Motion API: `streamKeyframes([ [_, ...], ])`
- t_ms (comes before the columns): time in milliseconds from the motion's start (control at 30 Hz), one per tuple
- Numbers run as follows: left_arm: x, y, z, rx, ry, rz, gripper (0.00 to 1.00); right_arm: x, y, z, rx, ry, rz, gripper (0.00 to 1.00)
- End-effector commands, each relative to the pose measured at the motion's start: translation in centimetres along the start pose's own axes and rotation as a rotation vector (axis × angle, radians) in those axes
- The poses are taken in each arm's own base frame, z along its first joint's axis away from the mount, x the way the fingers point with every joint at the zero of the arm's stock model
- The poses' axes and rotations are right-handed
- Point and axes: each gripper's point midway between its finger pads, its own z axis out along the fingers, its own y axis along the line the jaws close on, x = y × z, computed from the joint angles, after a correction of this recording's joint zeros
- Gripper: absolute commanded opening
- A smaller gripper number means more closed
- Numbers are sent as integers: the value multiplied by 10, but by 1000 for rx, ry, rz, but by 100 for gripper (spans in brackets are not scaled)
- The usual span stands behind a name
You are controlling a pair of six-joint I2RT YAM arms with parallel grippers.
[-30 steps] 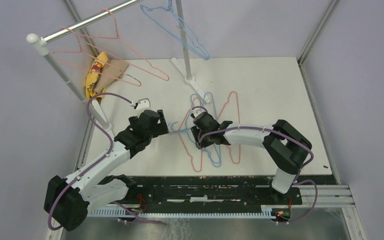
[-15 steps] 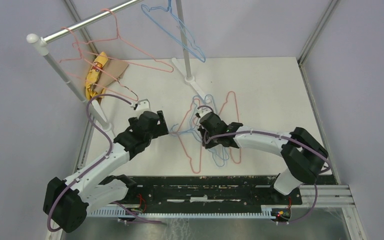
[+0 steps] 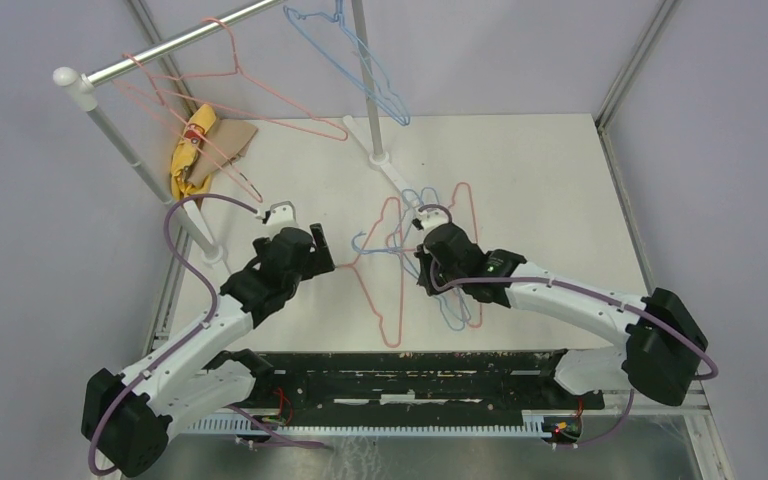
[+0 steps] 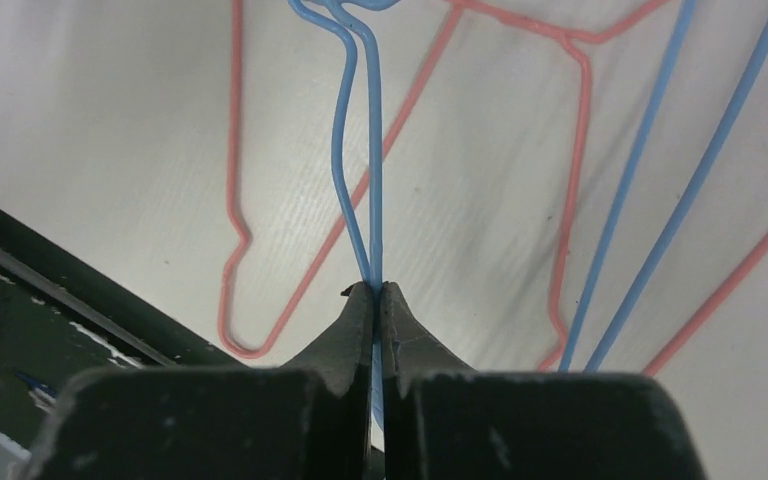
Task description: Organize the hangers
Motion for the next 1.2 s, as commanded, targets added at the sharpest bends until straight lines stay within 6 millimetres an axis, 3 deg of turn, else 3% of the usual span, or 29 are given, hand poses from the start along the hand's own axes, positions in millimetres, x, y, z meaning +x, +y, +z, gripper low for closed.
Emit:
streamKeyframes([
  [0,-1,-2,-3,10,-13,-45,100,19,-4,23,14,48,13,5],
  [267,0,-1,-6,18,-13,-46,99,34,-4,53,26,91,24,8],
  [500,1,-2,-6,22,-9,-41,99,35,-2,70,37,108,30,35],
  [567,1,-2,-5,20,-7,-39,99,34,-2,74,39,107,31,37],
  [767,5,-1,-4,19,0,-33,99,29,-1,84,53,105,24,32],
  [833,7,0,-3,14,4,-31,99,29,-1,85,53,109,23,16],
  [933,9,0,-2,13,6,-30,99,26,0,81,51,101,26,2],
  [1167,10,-1,-1,16,12,-27,99,6,-6,45,65,14,23,1],
])
